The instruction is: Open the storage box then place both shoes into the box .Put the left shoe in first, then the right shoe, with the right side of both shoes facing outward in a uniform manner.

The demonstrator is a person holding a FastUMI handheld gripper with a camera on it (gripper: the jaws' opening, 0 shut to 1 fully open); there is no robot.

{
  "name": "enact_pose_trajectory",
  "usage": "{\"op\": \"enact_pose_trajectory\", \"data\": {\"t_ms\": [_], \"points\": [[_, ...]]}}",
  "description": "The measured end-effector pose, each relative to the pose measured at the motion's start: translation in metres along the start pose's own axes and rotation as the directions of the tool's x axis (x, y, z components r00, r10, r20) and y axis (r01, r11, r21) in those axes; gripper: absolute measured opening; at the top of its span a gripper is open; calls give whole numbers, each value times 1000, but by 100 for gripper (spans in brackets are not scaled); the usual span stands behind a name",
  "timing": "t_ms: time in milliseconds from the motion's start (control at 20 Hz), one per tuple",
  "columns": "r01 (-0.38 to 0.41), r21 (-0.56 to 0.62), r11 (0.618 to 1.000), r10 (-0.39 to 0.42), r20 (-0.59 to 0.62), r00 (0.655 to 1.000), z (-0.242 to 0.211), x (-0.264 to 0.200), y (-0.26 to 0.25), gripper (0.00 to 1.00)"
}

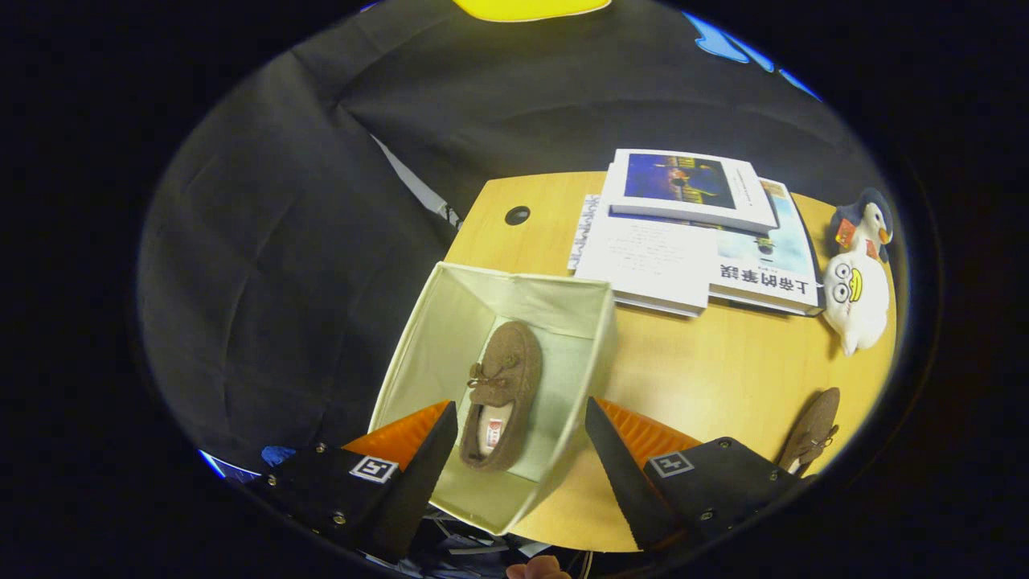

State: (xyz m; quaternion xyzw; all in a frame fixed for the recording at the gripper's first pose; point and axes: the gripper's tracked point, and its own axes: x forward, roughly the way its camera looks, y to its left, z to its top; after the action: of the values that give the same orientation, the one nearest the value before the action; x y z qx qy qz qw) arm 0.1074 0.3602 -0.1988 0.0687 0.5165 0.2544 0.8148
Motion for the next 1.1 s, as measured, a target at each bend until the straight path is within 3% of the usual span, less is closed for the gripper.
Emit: {"op": "enact_pose_trajectory", "data": {"t_ms": [450,1100], "points": [[73,2,997,-73,81,994,-21,-66,-108,97],[183,92,979,-195,145,970,-79,-110,-234,98]]}}
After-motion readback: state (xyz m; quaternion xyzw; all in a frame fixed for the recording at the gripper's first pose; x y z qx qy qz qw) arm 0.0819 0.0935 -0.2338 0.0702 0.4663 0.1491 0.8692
